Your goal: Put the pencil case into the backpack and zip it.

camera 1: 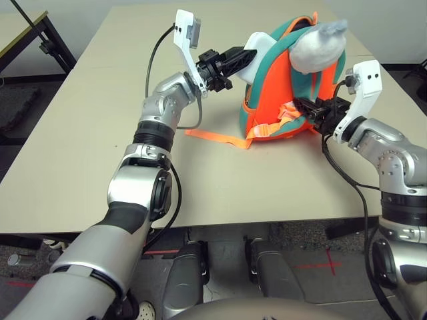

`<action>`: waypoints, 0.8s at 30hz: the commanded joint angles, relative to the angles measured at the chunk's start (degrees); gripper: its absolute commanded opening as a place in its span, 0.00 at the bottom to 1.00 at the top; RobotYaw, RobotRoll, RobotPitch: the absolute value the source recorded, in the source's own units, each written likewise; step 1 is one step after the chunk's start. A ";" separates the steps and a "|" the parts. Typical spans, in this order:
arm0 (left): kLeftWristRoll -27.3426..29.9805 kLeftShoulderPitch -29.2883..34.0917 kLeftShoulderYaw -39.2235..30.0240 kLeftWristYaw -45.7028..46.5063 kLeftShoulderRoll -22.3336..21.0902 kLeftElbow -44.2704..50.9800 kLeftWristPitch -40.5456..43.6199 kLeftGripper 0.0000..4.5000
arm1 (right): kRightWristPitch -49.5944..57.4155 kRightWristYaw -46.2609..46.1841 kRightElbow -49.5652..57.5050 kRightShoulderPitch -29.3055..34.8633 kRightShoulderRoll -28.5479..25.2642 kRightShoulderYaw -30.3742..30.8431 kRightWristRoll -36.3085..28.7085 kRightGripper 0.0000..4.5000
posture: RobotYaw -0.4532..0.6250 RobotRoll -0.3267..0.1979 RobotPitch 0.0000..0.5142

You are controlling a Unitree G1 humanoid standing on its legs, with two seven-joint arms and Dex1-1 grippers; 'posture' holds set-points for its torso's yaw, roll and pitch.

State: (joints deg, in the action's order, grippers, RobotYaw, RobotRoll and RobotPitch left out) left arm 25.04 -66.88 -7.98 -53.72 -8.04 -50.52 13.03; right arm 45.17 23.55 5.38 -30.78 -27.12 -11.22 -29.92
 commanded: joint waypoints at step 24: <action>-4.50 -2.03 -2.57 4.84 1.62 -2.95 -4.68 0.76 | 0.26 -0.21 1.50 -0.03 -0.08 1.36 1.55 0.18 | 0.22 0.62 0.24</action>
State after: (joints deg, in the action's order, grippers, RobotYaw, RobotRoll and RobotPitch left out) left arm 19.07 -68.96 -9.56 -49.25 -5.76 -55.83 7.37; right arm 45.18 23.49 6.47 -30.80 -27.15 -10.00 -28.83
